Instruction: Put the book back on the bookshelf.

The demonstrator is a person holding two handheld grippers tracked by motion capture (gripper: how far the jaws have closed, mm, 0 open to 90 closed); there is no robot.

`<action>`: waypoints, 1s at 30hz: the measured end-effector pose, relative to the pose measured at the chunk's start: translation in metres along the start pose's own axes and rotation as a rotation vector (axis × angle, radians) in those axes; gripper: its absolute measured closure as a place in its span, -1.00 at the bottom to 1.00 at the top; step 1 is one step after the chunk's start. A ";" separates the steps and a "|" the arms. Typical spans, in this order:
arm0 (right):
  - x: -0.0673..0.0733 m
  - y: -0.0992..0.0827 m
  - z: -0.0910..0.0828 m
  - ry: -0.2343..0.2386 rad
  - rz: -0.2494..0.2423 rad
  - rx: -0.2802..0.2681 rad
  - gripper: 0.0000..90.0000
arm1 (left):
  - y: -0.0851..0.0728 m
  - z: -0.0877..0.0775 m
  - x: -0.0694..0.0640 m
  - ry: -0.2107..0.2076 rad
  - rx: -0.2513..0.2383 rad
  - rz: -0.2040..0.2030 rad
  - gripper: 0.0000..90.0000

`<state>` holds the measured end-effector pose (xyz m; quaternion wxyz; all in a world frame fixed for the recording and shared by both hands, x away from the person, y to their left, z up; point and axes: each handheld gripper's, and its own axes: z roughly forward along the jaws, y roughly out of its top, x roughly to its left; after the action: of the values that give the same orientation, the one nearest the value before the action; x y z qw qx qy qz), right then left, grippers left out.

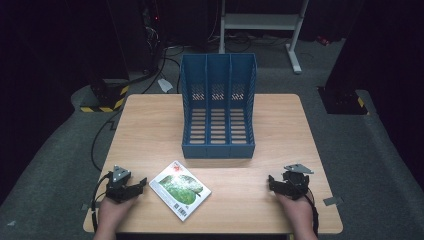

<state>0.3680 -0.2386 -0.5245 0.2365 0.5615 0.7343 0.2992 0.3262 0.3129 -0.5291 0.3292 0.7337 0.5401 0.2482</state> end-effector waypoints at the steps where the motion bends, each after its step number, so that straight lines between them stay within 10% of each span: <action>1: 0.000 0.000 0.000 -0.001 0.001 0.000 -0.74 | 0.000 0.000 0.000 0.000 0.000 -0.001 -0.34; 24: 0.004 -0.002 -0.010 0.030 -0.043 -0.069 -0.38 | 0.000 -0.001 0.001 -0.011 -0.001 0.004 -0.27; 30: 0.015 -0.001 -0.013 0.056 -0.056 -0.085 -0.30 | 0.002 -0.001 0.005 -0.059 -0.012 -0.054 -0.16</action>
<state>0.3547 -0.2267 -0.5166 0.2478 0.5216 0.7427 0.3390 0.3279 0.3174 -0.5267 0.3560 0.7238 0.5485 0.2205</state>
